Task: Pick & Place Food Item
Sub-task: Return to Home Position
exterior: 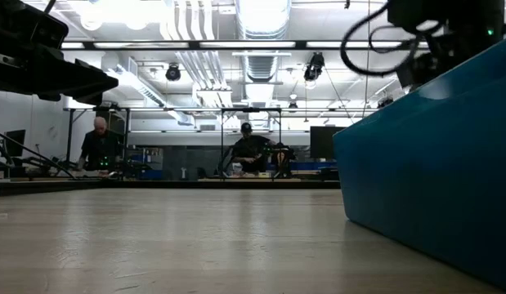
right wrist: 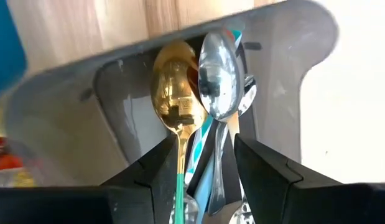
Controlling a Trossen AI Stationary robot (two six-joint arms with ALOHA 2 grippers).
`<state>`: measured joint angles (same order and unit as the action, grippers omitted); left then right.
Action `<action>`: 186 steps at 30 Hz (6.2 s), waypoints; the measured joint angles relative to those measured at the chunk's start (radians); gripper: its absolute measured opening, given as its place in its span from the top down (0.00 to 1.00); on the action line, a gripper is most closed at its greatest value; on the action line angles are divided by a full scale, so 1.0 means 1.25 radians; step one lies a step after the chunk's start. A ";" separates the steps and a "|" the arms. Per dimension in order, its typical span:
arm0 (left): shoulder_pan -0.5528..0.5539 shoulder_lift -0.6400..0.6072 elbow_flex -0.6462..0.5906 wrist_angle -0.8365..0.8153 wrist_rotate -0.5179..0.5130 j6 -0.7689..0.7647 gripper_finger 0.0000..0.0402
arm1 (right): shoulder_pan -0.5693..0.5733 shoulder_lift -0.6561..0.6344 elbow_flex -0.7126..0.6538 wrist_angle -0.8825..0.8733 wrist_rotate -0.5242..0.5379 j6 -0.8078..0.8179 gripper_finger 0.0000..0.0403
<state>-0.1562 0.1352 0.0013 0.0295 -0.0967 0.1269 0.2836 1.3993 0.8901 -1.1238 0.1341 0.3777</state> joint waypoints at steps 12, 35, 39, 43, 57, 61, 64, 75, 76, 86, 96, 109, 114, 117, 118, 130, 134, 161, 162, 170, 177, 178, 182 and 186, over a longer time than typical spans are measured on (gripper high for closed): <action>0.000 0.000 0.000 0.000 0.000 0.001 0.70 | 0.001 -0.063 0.157 0.010 0.139 0.011 0.61; 0.000 0.000 0.000 0.000 0.000 0.003 0.70 | 0.010 -0.386 -0.340 1.151 0.251 -0.405 0.61; 0.000 0.000 0.000 0.000 0.000 0.002 0.70 | 0.009 -0.437 -0.401 1.162 0.248 -0.391 0.61; 0.000 0.000 0.000 0.000 0.000 0.002 0.70 | 0.009 -0.517 -0.482 1.200 0.247 -0.389 0.61; 0.000 0.000 0.000 0.000 0.000 0.000 0.70 | 0.008 -0.889 -0.705 1.191 0.294 -0.382 0.61; 0.000 0.000 0.000 0.000 0.000 0.000 0.70 | 0.009 -0.986 -0.705 1.054 0.294 -0.352 0.61; 0.000 0.000 0.000 0.000 0.000 0.000 0.70 | 0.009 -1.061 -0.705 0.955 0.310 -0.320 0.61; 0.000 -0.001 0.000 0.000 0.000 0.001 0.70 | 0.010 -1.112 -0.705 0.950 0.312 -0.406 0.86; 0.000 0.000 0.000 0.000 0.000 0.001 0.70 | 0.010 -1.112 -0.705 0.950 0.311 -0.413 0.91; 0.000 0.000 0.000 0.000 0.000 0.003 0.70 | 0.011 -1.118 -0.705 0.950 0.287 -0.409 0.98; 0.000 0.000 0.000 0.000 0.000 0.003 0.70 | 0.011 -1.118 -0.705 0.950 0.287 -0.391 0.98; 0.000 0.000 0.000 0.000 0.000 0.002 0.70 | 0.011 -1.117 -0.705 0.950 0.286 -0.391 0.98; 0.000 0.000 0.000 0.000 0.000 0.002 0.70 | 0.011 -1.118 -0.705 0.950 0.286 -0.392 0.98; 0.000 0.000 0.000 0.000 0.000 0.002 0.70 | 0.011 -1.118 -0.705 0.950 0.286 -0.392 0.98; 0.000 0.000 0.000 0.000 0.000 0.002 0.70 | 0.011 -1.118 -0.705 0.950 0.286 -0.392 0.98; 0.000 0.000 0.000 0.000 0.000 0.000 0.70 | 0.011 -1.117 -0.704 0.950 0.286 -0.392 0.98; 0.000 0.000 0.000 0.000 0.000 0.000 0.70 | 0.010 -1.117 -0.704 0.950 0.286 -0.392 0.98; 0.000 0.000 0.000 0.000 0.000 0.003 0.70 | 0.010 -1.117 -0.704 0.950 0.285 -0.392 0.98; 0.000 0.000 0.000 0.000 0.000 0.003 0.70 | 0.010 -1.117 -0.704 0.950 0.285 -0.392 0.98; 0.000 0.000 0.000 0.000 0.000 0.002 0.70 | 0.010 -1.117 -0.704 0.950 0.286 -0.392 0.98; 0.000 0.000 0.000 0.000 0.000 0.002 0.70 | 0.010 -1.117 -0.704 0.950 0.286 -0.392 0.98; 0.000 0.000 0.000 0.000 0.000 0.002 0.70 | 0.010 -1.117 -0.704 0.950 0.286 -0.392 0.98; 0.000 0.000 0.000 0.000 0.000 0.002 0.70 | 0.010 -1.117 -0.704 0.950 0.286 -0.392 0.98; 0.000 0.000 0.000 0.000 0.000 0.002 0.70 | 0.010 -1.117 -0.704 0.950 0.286 -0.392 0.98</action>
<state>-0.1559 0.1350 0.0013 0.0292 -0.0964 0.1295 0.2966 0.0025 0.0101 0.0639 0.4911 -0.1120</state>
